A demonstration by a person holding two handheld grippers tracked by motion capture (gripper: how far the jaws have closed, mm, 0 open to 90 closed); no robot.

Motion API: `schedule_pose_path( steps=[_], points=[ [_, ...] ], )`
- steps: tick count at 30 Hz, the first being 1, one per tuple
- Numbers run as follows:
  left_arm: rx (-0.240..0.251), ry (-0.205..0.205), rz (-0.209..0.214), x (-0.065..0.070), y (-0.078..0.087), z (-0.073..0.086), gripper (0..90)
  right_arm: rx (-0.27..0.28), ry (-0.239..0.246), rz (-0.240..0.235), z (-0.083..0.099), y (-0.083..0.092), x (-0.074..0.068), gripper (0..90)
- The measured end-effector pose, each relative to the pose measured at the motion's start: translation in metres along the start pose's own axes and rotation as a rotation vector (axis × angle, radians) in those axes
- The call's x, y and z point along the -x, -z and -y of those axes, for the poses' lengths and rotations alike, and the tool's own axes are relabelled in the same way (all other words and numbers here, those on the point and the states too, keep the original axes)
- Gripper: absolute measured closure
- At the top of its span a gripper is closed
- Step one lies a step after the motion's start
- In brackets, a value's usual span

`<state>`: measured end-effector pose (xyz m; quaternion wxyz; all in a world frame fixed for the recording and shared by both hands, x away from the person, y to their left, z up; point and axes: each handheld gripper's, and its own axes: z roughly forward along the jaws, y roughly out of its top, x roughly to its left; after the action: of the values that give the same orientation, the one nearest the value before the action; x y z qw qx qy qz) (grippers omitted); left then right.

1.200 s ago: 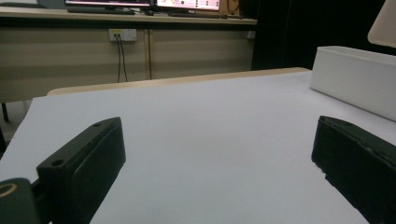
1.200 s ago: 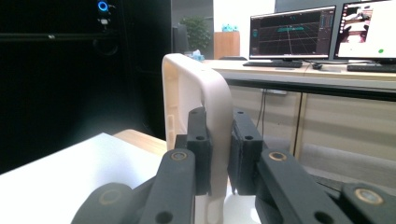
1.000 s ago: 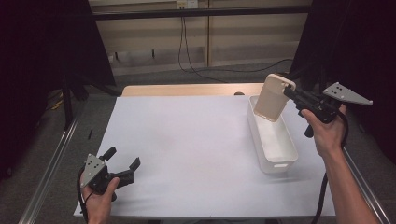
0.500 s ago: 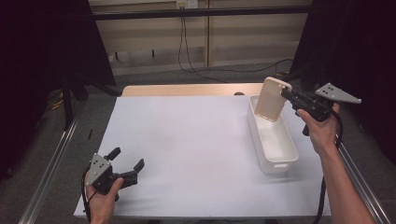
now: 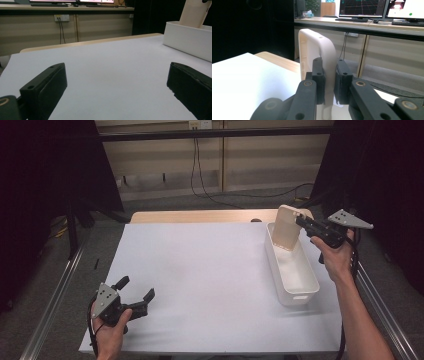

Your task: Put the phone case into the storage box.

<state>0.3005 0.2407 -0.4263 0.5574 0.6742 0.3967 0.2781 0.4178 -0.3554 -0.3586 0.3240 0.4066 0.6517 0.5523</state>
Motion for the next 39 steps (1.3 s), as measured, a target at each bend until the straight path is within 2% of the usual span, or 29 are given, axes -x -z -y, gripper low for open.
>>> schedule_pose_path(
  steps=[3,5,15,20,31,33,39],
  points=[
    [0.003,-0.006,0.002,0.003,-0.001,0.000,3.2,0.009,0.000,0.006,0.003,-0.003,0.002,81.3],
    [0.000,-0.009,0.015,0.003,-0.002,0.000,3.1,0.003,0.004,0.010,0.004,-0.005,0.003,81.3],
    [-0.006,-0.015,0.024,0.003,-0.003,0.001,3.1,-0.012,0.005,0.009,0.013,-0.016,0.005,81.3],
    [-0.010,-0.011,0.009,0.002,-0.003,0.002,3.2,-0.019,0.000,0.017,0.018,-0.020,0.008,81.3],
    [-0.016,-0.025,0.019,0.003,-0.003,0.003,3.4,-0.023,-0.007,0.027,0.025,-0.028,0.010,81.3],
    [-0.014,-0.031,0.031,0.003,-0.003,0.003,4.0,-0.031,-0.002,0.035,0.027,-0.030,0.011,81.3],
    [-0.015,-0.028,0.034,0.002,-0.004,0.003,4.1,-0.039,-0.004,0.032,0.032,-0.034,0.014,81.3]
  ],
)
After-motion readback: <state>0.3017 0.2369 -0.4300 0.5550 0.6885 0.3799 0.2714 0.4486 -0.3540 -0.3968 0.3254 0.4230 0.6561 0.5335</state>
